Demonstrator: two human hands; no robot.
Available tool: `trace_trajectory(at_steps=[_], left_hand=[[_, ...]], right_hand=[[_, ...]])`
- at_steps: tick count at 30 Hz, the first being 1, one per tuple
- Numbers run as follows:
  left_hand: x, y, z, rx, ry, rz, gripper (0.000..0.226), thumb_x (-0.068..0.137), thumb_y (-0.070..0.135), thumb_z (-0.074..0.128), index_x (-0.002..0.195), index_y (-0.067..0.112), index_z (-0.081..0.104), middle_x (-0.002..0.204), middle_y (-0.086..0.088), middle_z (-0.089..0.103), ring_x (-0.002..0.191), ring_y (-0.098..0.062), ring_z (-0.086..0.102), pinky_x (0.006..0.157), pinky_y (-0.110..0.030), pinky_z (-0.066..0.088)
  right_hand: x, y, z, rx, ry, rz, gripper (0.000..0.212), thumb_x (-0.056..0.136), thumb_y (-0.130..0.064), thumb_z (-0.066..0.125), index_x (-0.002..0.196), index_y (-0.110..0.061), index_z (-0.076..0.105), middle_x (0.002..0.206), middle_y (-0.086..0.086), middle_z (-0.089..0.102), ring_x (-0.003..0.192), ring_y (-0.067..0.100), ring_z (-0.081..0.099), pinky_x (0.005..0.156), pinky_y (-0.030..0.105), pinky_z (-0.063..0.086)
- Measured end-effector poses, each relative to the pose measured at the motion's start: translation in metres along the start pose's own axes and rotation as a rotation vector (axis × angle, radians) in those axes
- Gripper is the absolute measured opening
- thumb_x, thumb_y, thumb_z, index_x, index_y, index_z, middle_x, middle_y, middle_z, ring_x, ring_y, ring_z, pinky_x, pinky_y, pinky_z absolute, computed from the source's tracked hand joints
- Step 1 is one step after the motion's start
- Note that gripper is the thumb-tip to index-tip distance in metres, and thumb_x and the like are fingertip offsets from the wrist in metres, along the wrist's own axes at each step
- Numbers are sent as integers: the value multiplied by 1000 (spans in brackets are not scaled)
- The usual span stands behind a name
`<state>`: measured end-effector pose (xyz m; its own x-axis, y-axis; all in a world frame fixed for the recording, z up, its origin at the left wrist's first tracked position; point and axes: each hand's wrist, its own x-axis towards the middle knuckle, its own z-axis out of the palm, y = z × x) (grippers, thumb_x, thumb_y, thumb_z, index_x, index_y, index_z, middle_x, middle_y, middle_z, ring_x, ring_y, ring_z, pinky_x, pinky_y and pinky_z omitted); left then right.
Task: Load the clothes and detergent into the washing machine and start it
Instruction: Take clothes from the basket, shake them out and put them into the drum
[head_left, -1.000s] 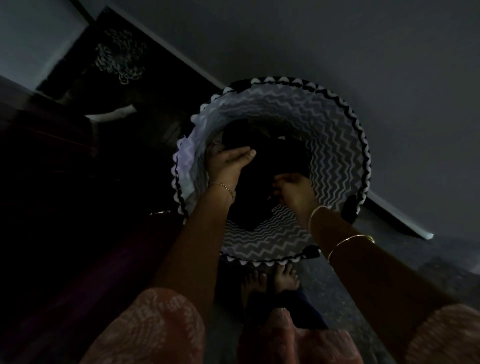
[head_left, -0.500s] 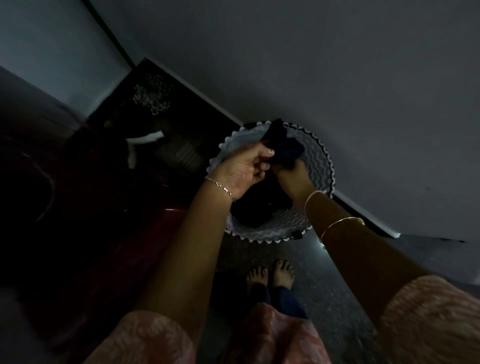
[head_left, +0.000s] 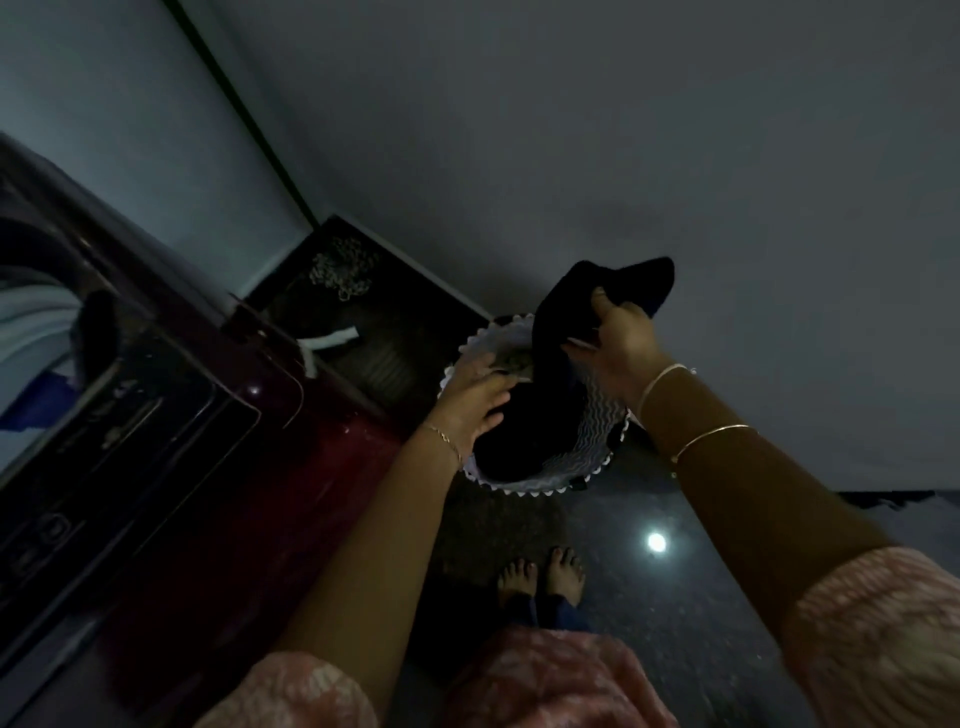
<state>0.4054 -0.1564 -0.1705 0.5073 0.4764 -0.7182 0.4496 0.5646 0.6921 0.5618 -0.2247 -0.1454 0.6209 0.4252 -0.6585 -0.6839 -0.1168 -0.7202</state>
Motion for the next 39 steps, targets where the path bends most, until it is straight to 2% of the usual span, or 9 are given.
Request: trace_trajectory(at_steps=[7, 11, 14, 19, 23, 26, 29, 33, 39], left_hand=[[-23, 13, 19, 51, -32, 64, 66, 89, 12, 65, 144, 31, 35, 139, 3, 43, 123, -16, 46, 88, -32, 40], [-34, 40, 34, 143, -60, 181, 58, 86, 1, 64, 132, 29, 43, 118, 7, 56, 98, -4, 54, 68, -19, 41], [-39, 51, 39, 186, -58, 175, 47, 86, 4, 66, 130, 14, 51, 121, -3, 62, 95, -12, 58, 63, -17, 41], [-35, 53, 32, 226, 27, 172, 42, 83, 12, 71, 123, 9, 59, 118, -12, 67, 109, -29, 63, 99, -43, 49], [-26, 45, 25, 292, 86, 155, 54, 76, 31, 74, 125, 13, 58, 110, -6, 67, 106, -28, 63, 96, -42, 50], [-42, 61, 27, 152, 156, 115, 36, 97, 20, 54, 132, 13, 51, 106, -7, 60, 98, -27, 60, 83, -39, 50], [-48, 75, 19, -30, 217, 110, 36, 99, 11, 48, 134, 9, 47, 129, -12, 54, 119, -34, 53, 94, -45, 48], [-55, 99, 7, -163, 218, 159, 29, 98, 3, 43, 124, 13, 49, 119, -10, 56, 109, -31, 55, 90, -44, 50], [-72, 151, 14, -246, 141, 220, 31, 100, 31, 47, 120, 9, 53, 108, -9, 60, 97, -27, 61, 73, -39, 55]], right_hand=[[-32, -21, 4, 15, -25, 40, 40, 99, -25, 45, 133, -4, 43, 126, 16, 55, 94, 29, 59, 60, 36, 51], [-55, -38, 12, 76, -80, 41, 42, 99, -26, 45, 135, -5, 43, 130, 17, 55, 101, 32, 60, 60, 36, 53], [-76, -64, 23, 118, -164, 22, 42, 100, -25, 43, 135, -3, 42, 133, 17, 53, 104, 31, 59, 58, 33, 57], [-109, -118, 49, 241, -314, -25, 39, 102, -22, 37, 136, -4, 41, 135, 16, 52, 106, 26, 60, 62, 32, 58], [-125, -147, 66, 312, -398, -39, 40, 103, -20, 35, 138, -2, 39, 136, 18, 51, 109, 27, 57, 76, 36, 56], [-120, -156, 67, 365, -378, -33, 37, 103, -18, 34, 134, -1, 43, 124, 18, 58, 111, 30, 59, 88, 40, 52], [-104, -147, 57, 365, -290, -15, 31, 103, -17, 31, 122, 0, 50, 105, 16, 60, 86, 27, 61, 90, 40, 49], [-81, -115, 36, 180, -163, 40, 30, 104, -19, 28, 95, -4, 53, 77, 11, 52, 65, 21, 50, 83, 38, 49], [-69, -86, 28, -3, -218, 138, 20, 100, -13, 31, 93, -7, 49, 89, 12, 58, 83, 27, 59, 74, 37, 50]])
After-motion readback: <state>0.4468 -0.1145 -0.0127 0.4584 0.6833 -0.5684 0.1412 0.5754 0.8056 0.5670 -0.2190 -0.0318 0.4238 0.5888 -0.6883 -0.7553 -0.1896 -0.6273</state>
